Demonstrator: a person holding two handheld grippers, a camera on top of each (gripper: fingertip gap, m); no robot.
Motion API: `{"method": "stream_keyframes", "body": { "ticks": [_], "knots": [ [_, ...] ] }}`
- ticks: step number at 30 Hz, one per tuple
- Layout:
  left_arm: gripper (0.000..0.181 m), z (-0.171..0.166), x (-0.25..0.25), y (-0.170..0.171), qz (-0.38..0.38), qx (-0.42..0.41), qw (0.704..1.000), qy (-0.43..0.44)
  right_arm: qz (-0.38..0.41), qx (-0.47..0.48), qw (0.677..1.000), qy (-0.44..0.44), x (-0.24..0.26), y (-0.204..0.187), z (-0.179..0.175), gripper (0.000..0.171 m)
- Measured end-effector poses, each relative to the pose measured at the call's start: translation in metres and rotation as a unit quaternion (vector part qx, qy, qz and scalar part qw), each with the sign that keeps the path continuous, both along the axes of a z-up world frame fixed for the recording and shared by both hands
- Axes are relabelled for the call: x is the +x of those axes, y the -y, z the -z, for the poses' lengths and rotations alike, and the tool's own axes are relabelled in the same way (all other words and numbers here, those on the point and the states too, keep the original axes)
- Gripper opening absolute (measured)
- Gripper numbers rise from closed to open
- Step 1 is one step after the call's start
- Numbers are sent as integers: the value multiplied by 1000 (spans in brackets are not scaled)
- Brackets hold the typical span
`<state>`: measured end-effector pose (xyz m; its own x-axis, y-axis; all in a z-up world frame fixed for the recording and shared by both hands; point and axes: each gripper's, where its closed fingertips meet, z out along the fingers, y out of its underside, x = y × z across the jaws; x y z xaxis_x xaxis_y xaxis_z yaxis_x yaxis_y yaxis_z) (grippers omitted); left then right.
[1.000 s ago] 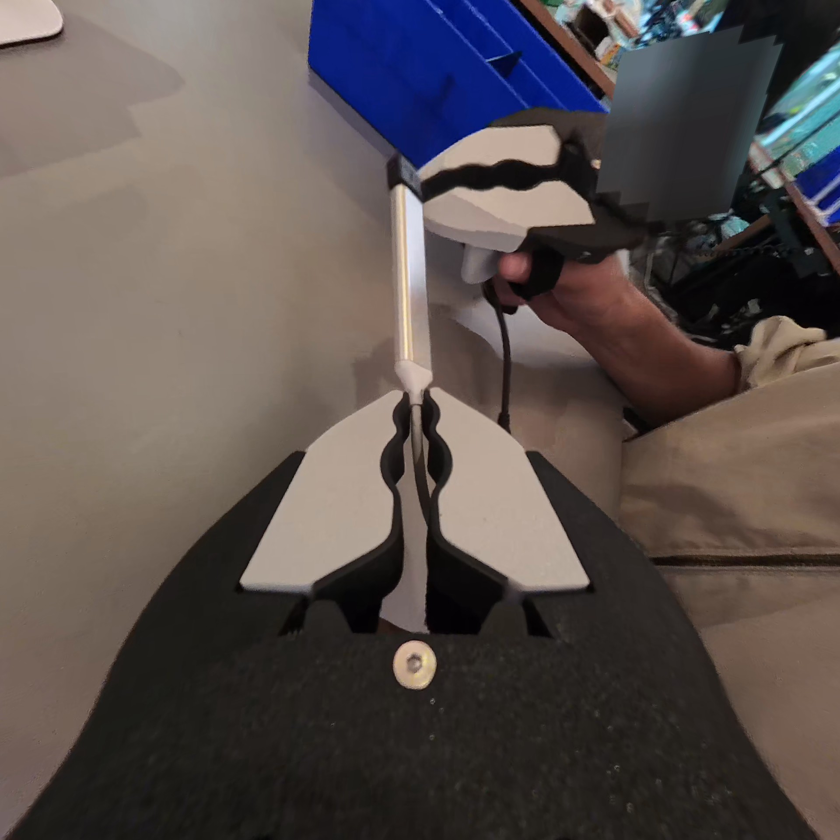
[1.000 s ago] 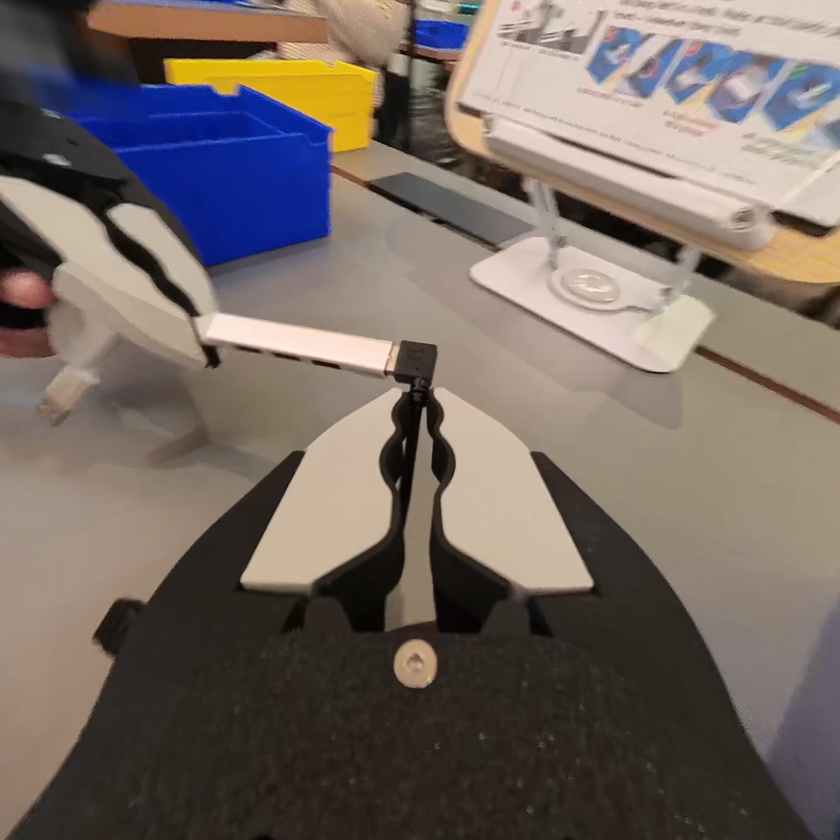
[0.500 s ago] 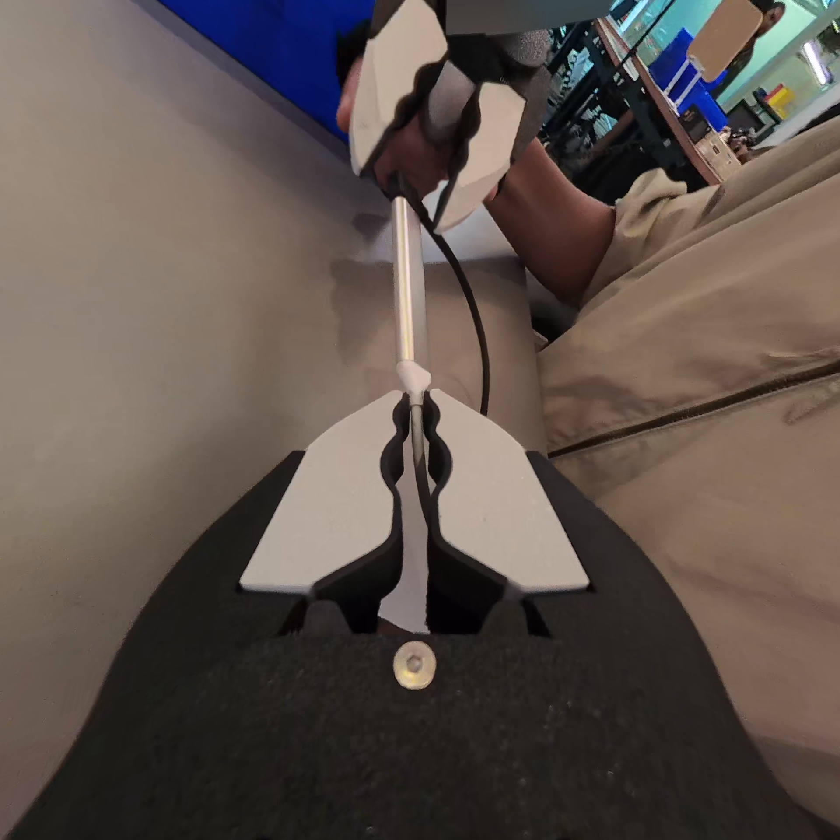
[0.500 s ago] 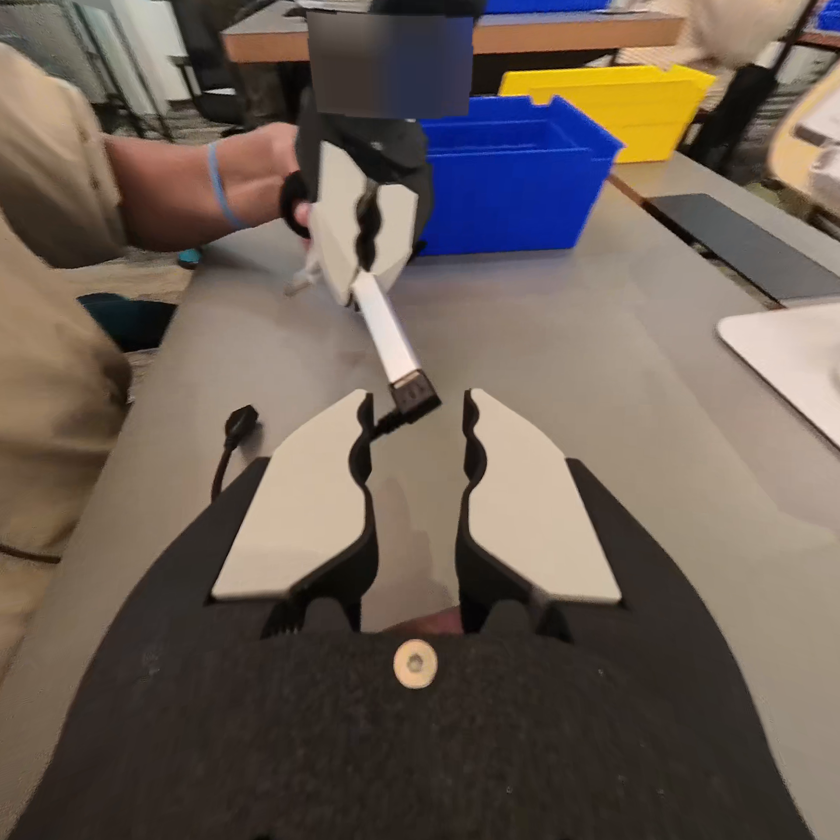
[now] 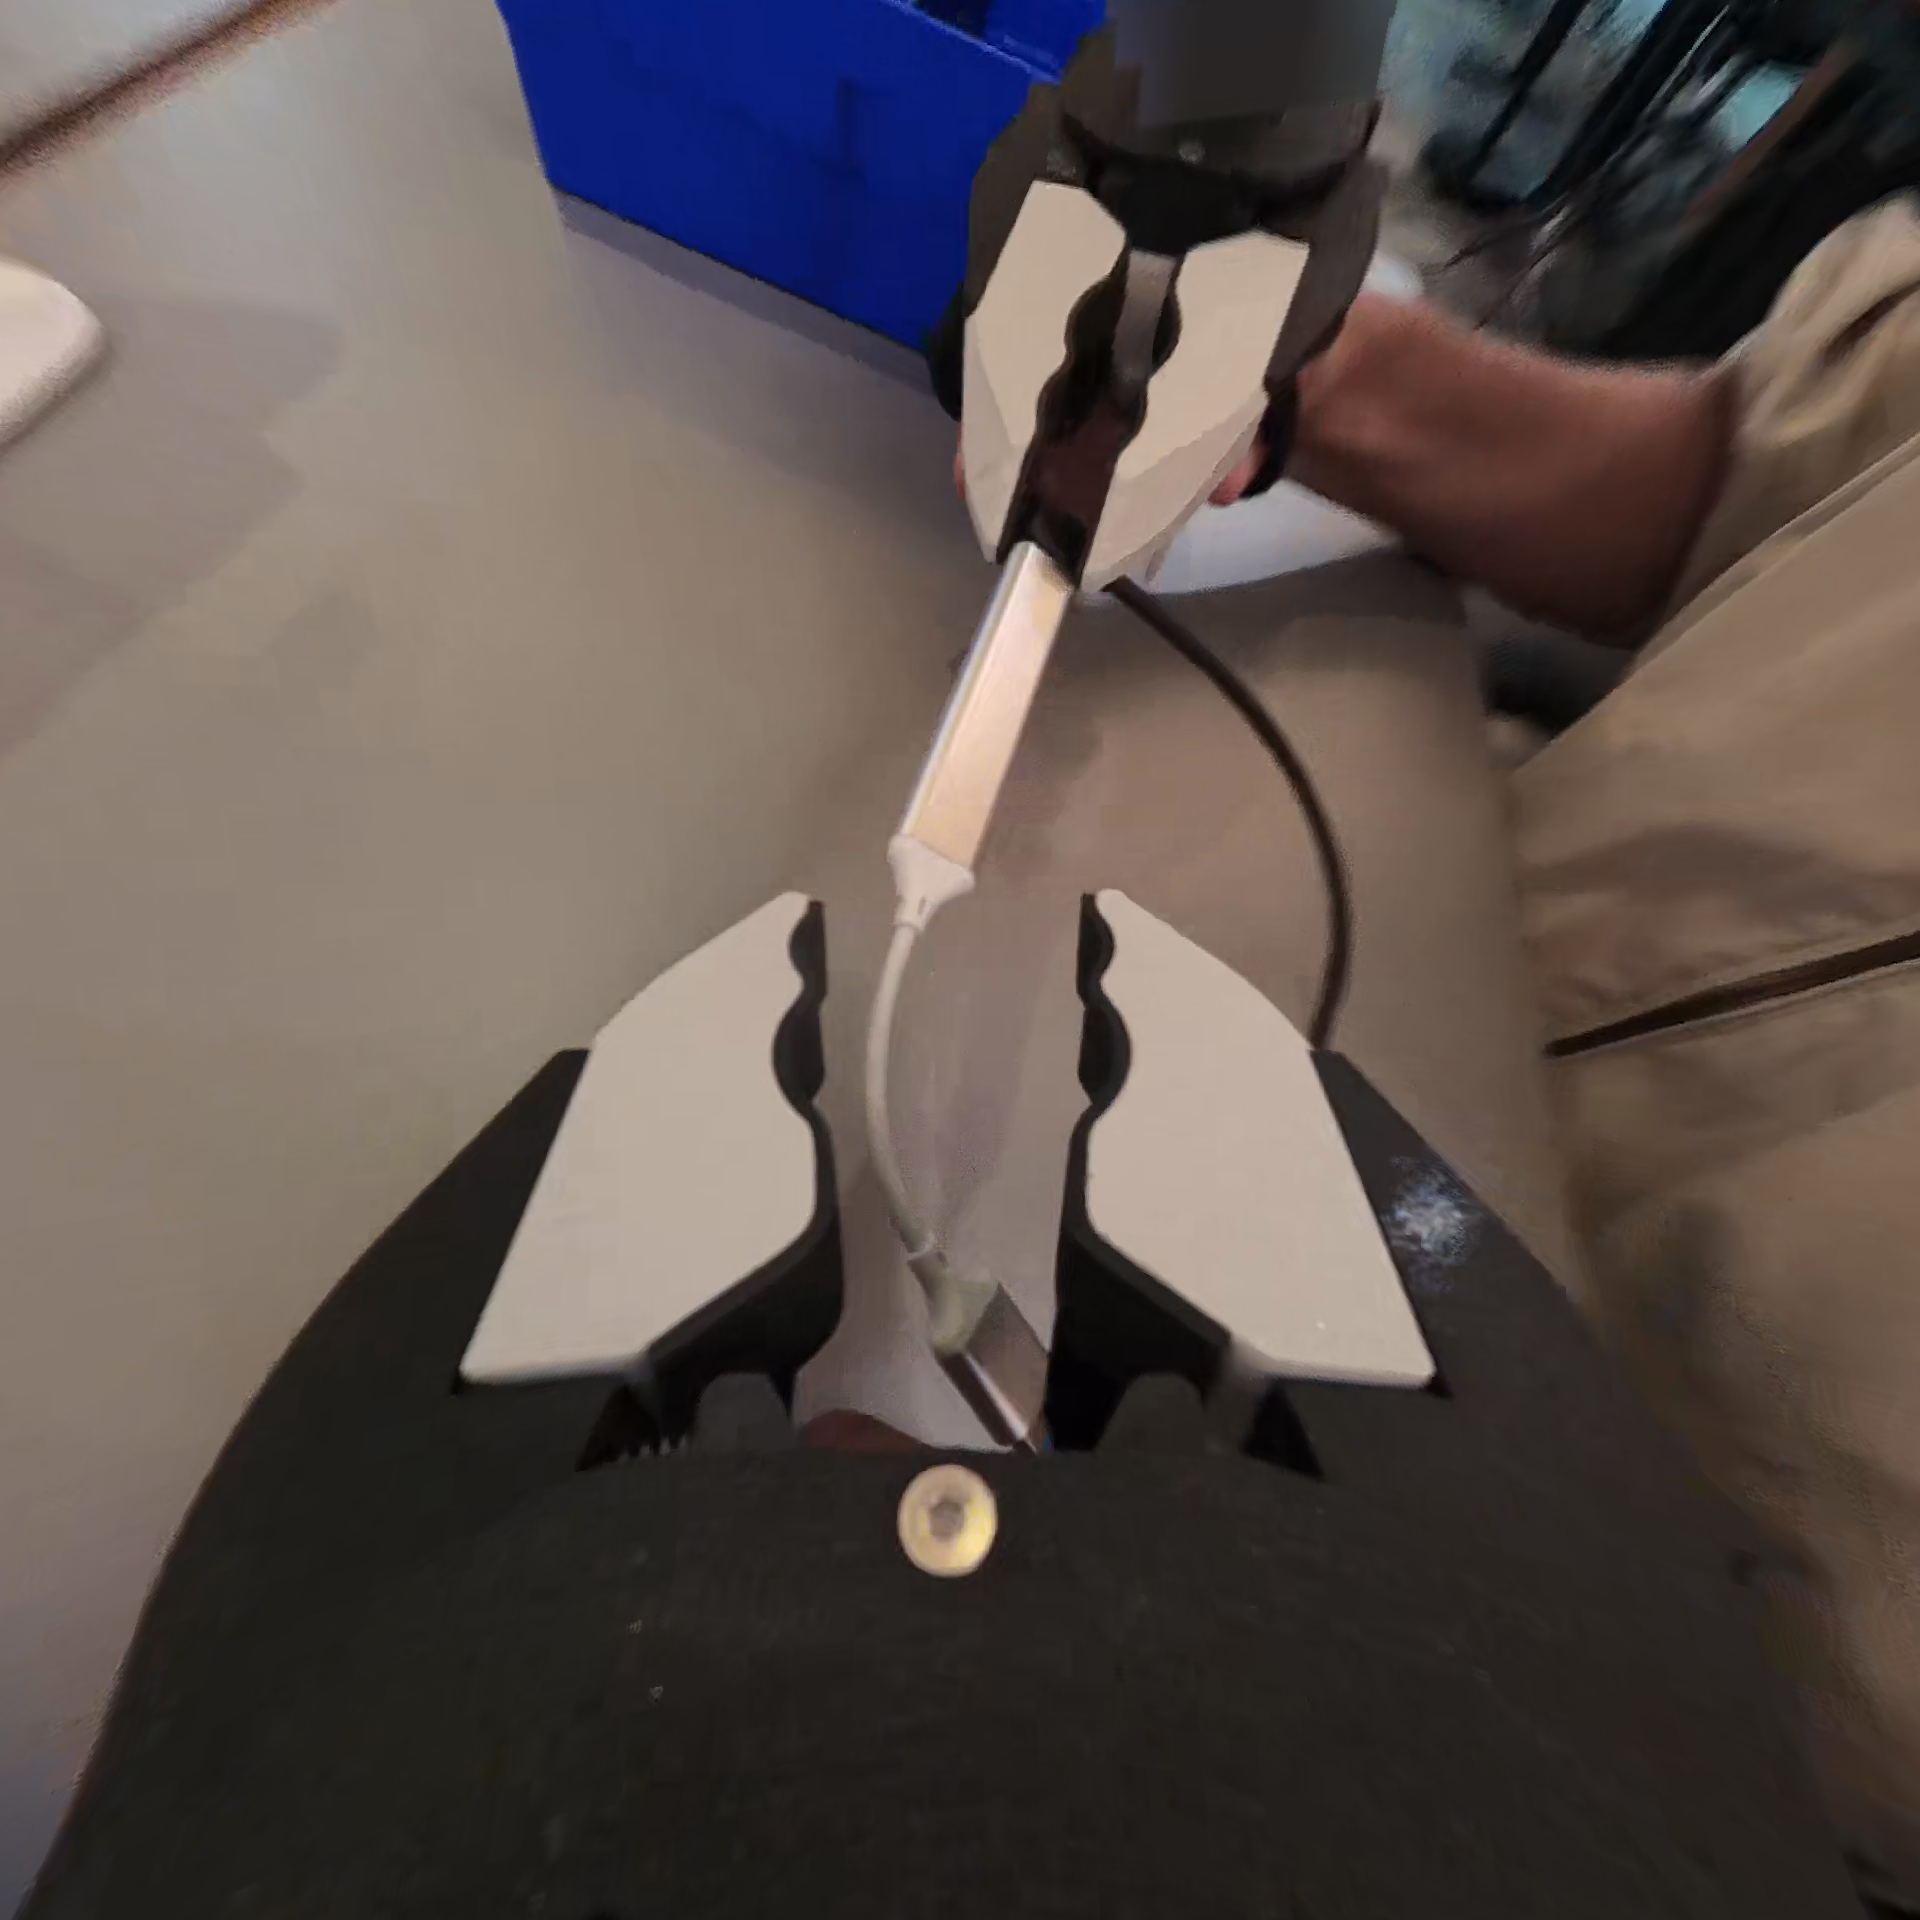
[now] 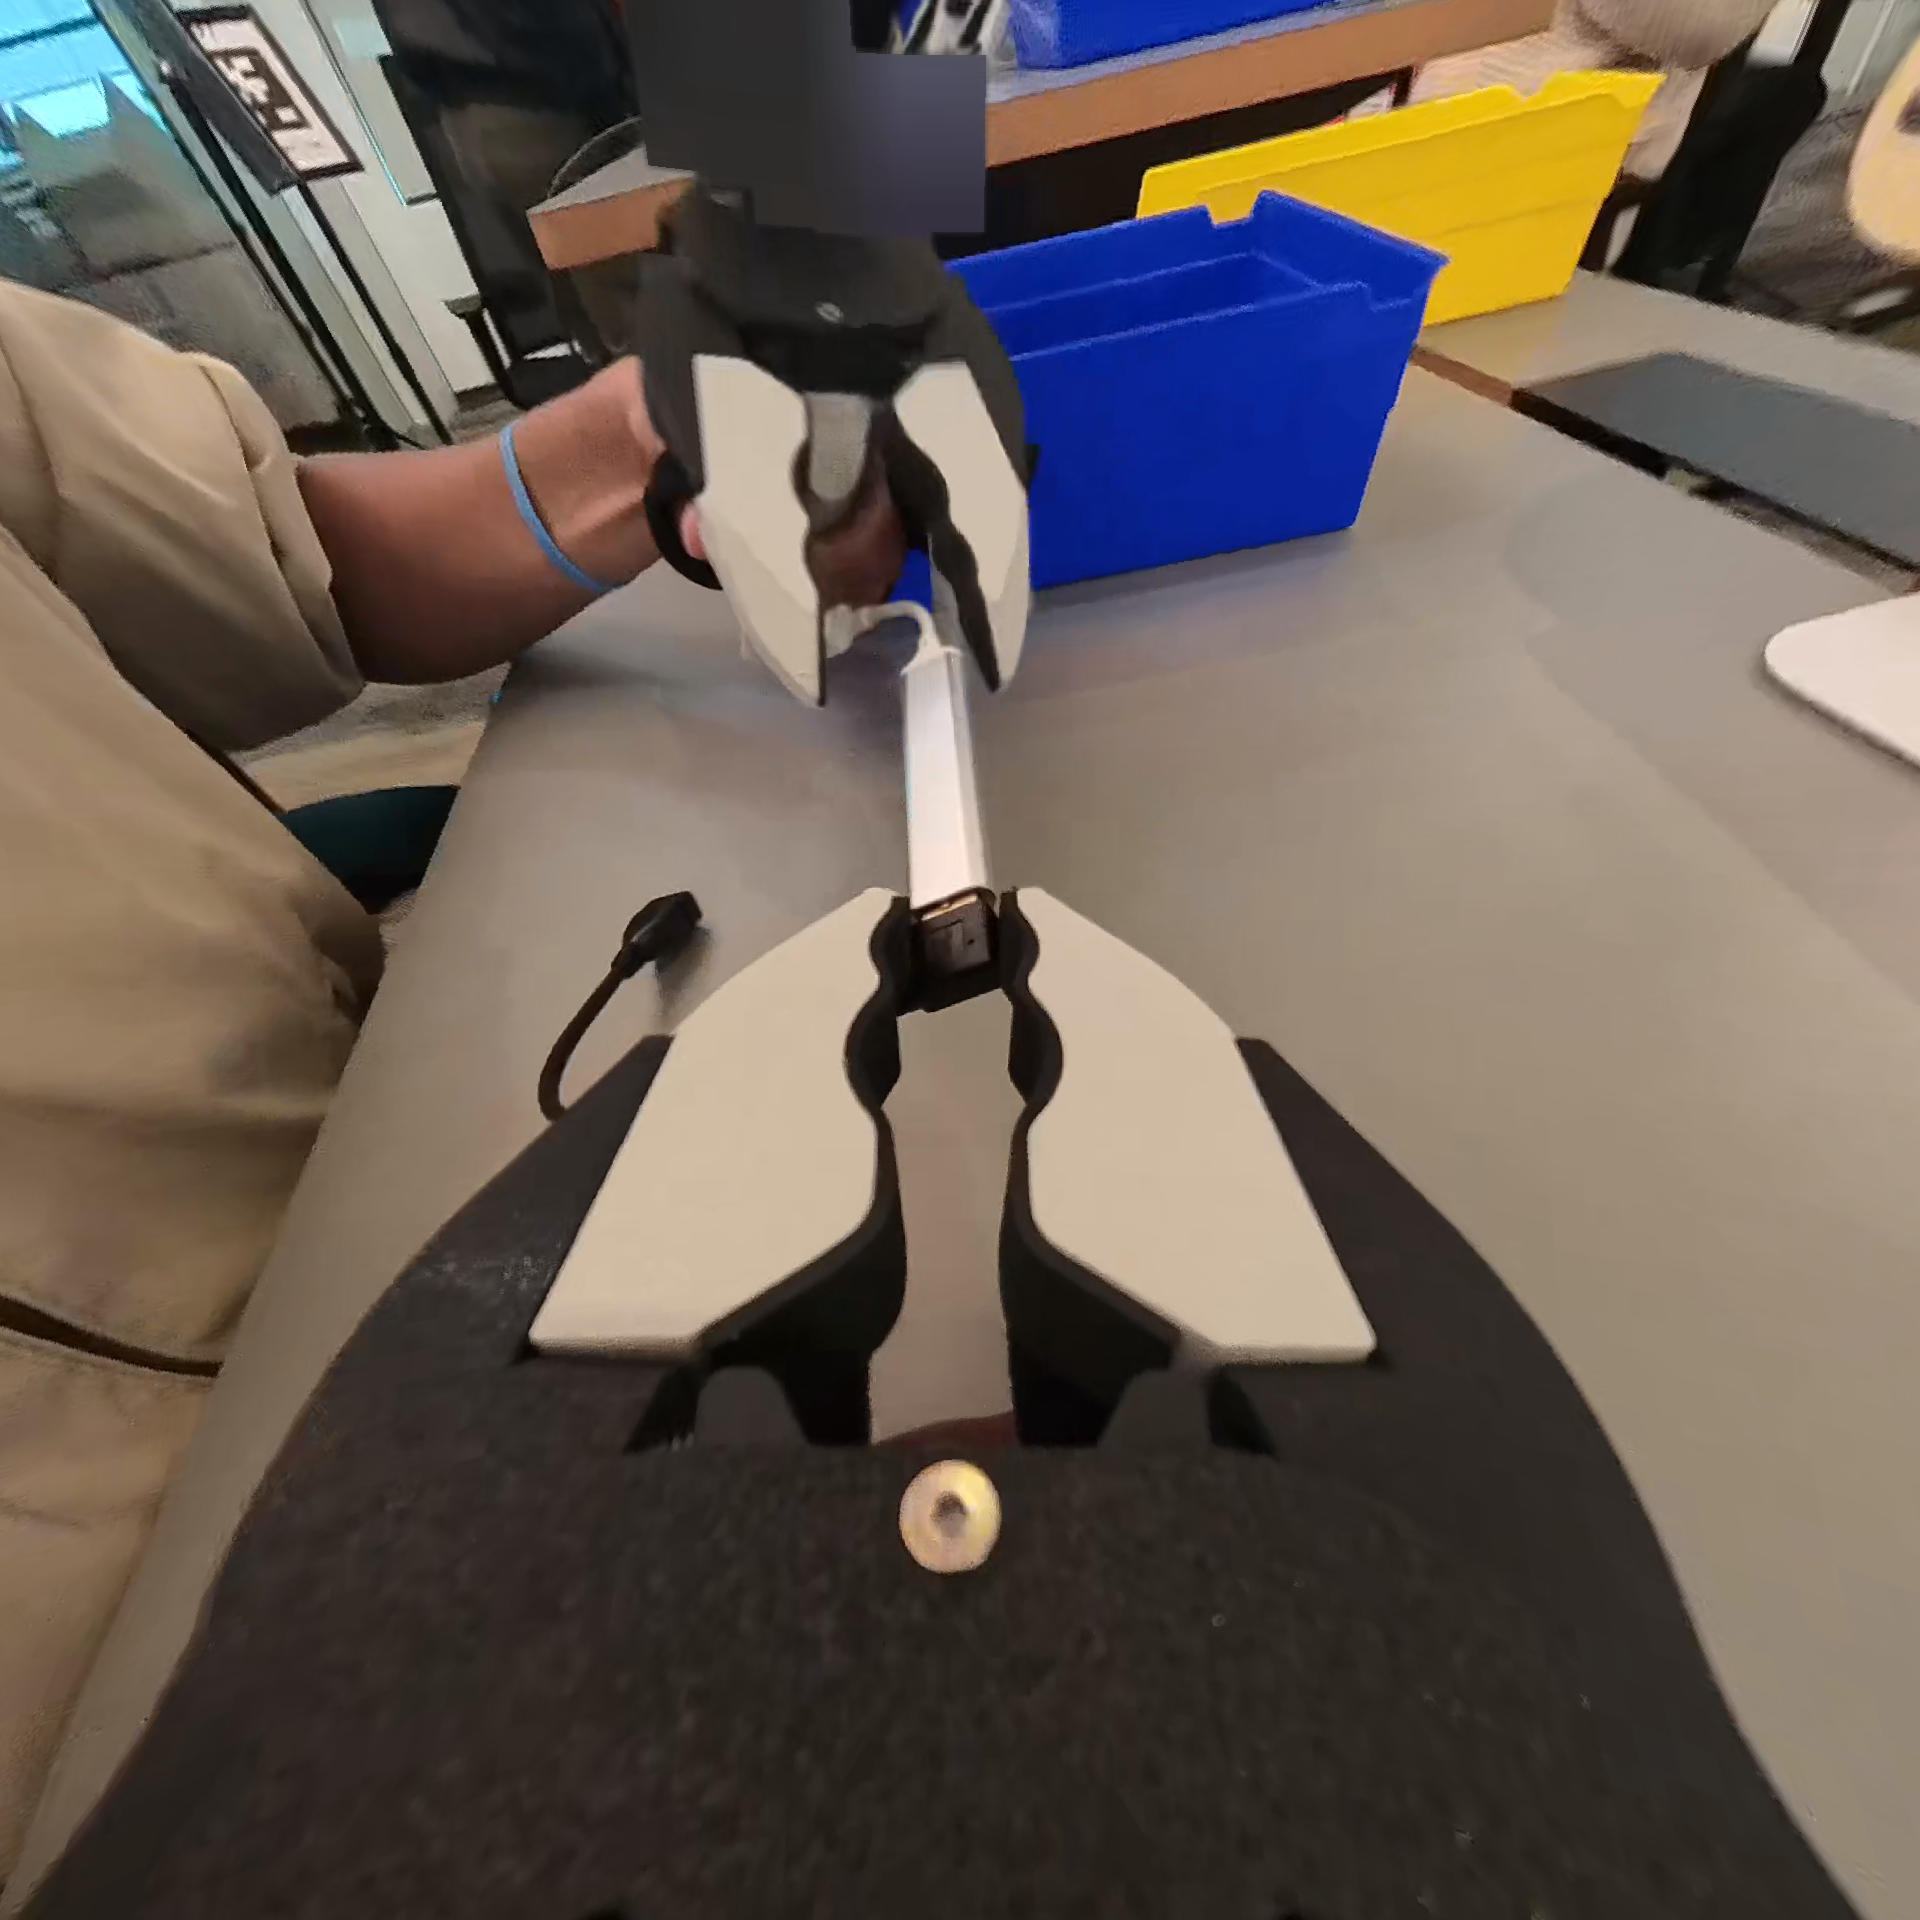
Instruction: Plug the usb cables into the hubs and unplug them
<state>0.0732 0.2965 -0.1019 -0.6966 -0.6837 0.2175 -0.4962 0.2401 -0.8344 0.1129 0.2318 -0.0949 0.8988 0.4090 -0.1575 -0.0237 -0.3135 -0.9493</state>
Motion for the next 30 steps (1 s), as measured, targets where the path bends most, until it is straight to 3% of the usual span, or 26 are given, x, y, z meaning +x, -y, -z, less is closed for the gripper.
{"method": "stream_keyframes", "body": {
  "ticks": [2, 5, 7, 13, 24, 27, 30],
  "knots": [
    [50, -5, 5, -3, -7, 80, 994, 71, 1, 1, 999, -36, 1, 0, -3, 0],
    [50, -13, 11, 7, 1, 153, 980, 129, 0, 1, 997, -74, 3, 0, -7, 0],
    [50, 2, 10, 14, 24, 193, 975, 109, 19, -24, 999, -33, 8, -1, 6, 0],
    [43, 36, 4, 40, 103, 223, 966, 78, 53, -114, 987, 96, -2, 8, 44, 5],
    [44, 85, 20, 58, 161, 216, 963, -18, 83, -53, 993, 62, -5, 37, 14, 13],
    [16, 84, 22, 58, 147, 194, 970, -2, 89, -58, 992, 61, -6, 46, 19, 13],
    [15, 84, 17, 58, 150, 199, 968, -4, 102, -86, 989, 71, -3, 52, 34, 19]
  ]
}}
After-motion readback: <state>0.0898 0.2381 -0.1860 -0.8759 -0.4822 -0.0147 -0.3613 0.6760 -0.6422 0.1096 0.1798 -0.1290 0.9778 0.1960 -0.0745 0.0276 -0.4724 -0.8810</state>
